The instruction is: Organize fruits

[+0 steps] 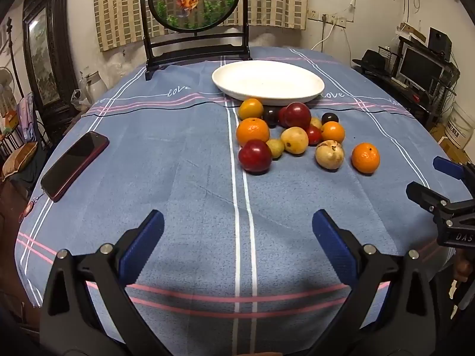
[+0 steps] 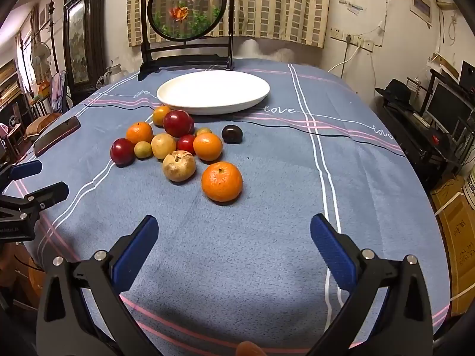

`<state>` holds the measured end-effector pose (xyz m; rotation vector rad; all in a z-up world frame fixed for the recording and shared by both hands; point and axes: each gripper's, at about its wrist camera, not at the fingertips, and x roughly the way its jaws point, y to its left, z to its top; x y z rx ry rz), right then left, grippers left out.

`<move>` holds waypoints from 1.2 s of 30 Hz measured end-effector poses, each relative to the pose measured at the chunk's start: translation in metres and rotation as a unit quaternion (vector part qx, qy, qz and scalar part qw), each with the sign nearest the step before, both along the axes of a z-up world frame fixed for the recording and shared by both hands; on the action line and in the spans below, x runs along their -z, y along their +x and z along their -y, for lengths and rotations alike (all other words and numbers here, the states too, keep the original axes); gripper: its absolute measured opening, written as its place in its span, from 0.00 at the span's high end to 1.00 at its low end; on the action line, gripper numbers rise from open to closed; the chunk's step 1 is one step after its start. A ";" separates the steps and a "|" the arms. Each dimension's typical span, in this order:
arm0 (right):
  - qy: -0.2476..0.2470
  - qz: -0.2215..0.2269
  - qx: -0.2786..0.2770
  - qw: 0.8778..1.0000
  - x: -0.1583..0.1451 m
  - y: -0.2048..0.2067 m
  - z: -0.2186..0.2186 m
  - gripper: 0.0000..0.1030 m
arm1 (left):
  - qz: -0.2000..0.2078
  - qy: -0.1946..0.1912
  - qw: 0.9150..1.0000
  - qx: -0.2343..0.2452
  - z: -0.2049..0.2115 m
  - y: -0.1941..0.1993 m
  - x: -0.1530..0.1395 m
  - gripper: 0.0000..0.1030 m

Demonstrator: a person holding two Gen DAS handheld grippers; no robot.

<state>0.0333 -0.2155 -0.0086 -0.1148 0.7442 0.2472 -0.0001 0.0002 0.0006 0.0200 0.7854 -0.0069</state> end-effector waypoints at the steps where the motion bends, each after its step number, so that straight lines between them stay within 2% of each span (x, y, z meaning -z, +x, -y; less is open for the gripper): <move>1: 0.000 0.001 0.000 1.000 0.000 0.000 0.000 0.01 | 0.001 0.000 1.000 0.000 0.000 0.000 -0.001 0.02; 36: -0.002 -0.005 -0.003 1.000 0.006 0.000 -0.003 0.01 | 0.002 0.011 1.000 -0.002 0.003 -0.002 0.002 0.02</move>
